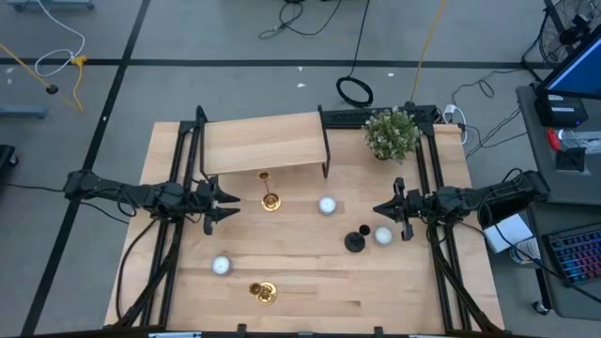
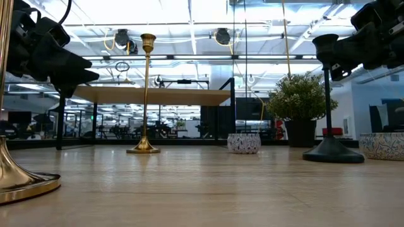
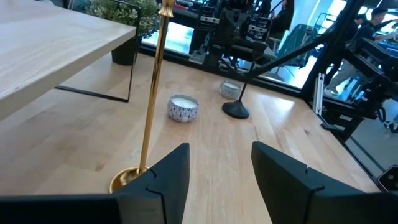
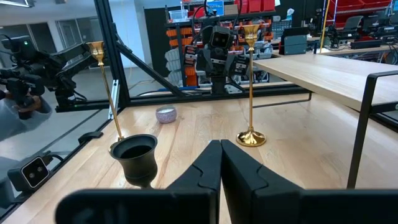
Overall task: Pick & Place candle stick holders
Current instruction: Put the top gold candle holder on the shelf
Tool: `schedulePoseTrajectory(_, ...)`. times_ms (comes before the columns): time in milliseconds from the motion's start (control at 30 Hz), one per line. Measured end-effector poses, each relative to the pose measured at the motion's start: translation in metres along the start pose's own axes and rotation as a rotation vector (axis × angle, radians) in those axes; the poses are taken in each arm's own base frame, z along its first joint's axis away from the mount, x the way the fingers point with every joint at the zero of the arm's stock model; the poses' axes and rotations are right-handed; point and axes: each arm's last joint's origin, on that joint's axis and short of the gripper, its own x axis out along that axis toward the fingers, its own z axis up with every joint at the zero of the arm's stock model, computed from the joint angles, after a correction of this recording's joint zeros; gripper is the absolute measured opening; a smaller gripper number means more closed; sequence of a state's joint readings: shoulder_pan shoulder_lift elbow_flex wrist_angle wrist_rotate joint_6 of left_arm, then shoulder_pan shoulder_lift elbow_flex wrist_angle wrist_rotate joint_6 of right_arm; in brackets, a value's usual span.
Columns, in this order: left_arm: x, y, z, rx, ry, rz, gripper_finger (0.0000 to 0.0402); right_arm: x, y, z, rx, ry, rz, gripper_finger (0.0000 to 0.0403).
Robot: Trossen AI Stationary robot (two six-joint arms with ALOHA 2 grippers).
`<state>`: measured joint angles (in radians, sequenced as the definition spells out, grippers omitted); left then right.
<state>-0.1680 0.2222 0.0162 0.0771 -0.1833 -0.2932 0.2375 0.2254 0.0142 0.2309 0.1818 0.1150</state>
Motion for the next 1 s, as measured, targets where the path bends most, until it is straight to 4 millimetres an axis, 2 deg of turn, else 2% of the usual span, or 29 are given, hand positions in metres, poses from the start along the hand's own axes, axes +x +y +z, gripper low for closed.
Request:
schedulePoseTrajectory(667, 0.000, 0.000, 0.001, -0.001, -0.013, 0.009, 0.0179, 0.000, 0.000, 0.000, 0.001, -0.004, -0.001, 0.0004)
schedulePoseTrajectory(833, 0.000, -0.001, 0.006, -0.012, -0.068, 0.008, 0.0179, 0.000, 0.001, 0.001, 0.216, -0.007, 0.024, 0.0004)
schedulePoseTrajectory(1000, -0.001, -0.002, 0.010, 0.024, -0.110, -0.002, 0.0179, 0.000, 0.000, 0.006, 0.111, -0.064, -0.023, 0.0004)
